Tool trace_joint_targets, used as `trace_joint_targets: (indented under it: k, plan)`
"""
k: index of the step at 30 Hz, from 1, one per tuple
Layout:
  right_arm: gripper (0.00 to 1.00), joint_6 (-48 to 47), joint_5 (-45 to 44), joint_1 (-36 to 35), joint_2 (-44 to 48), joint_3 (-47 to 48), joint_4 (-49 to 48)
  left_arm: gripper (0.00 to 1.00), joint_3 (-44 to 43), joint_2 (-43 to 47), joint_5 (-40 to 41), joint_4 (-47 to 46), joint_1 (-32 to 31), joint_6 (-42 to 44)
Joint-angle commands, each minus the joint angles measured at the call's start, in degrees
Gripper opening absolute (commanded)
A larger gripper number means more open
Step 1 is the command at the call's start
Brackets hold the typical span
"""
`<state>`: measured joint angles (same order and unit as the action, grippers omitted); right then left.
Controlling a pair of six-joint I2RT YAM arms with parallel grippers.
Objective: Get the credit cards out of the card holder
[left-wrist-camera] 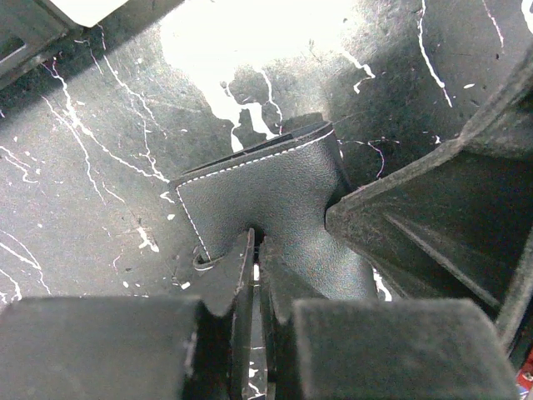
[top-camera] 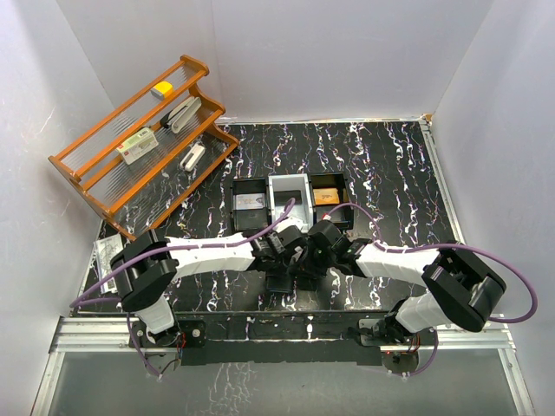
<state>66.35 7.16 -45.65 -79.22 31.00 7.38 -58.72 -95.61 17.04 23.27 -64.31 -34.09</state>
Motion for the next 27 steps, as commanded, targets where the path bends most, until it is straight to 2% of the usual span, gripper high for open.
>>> trace_joint_targets:
  k: [1,13,14,15,16,20,23,27]
  plan:
    - [0.14,-0.08,-1.79,0.21,0.26,-0.16,1.22,0.00,2.32,3.44,0.90,2.88,-0.28,-1.26]
    - [0.14,-0.13,-1.61,0.24,-0.12,0.06,1.24,0.00,4.33,6.67,4.48,4.90,-0.20,-2.59]
    - [0.14,-0.16,-1.58,0.21,-0.12,0.22,1.28,0.11,4.46,6.87,3.86,4.42,-0.20,-1.81]
    - [0.14,-0.21,-1.45,0.21,-0.21,0.35,1.32,0.28,4.55,7.12,2.84,3.76,-0.24,-1.03]
    - [0.14,-0.23,-1.45,0.23,-0.23,0.45,1.25,0.37,4.50,7.33,1.89,2.96,-0.23,-0.28]
    - [0.14,-0.17,-1.19,0.21,-0.48,0.55,0.97,0.51,2.60,5.89,-0.89,1.75,-0.27,0.79]
    - [0.14,-0.24,-1.09,0.21,-0.35,0.59,0.89,0.52,0.90,3.55,-0.87,3.18,-0.28,0.87]
    - [0.15,-0.31,-0.81,0.21,-0.15,0.44,0.56,0.40,0.49,2.64,-0.55,3.89,-0.29,1.28]
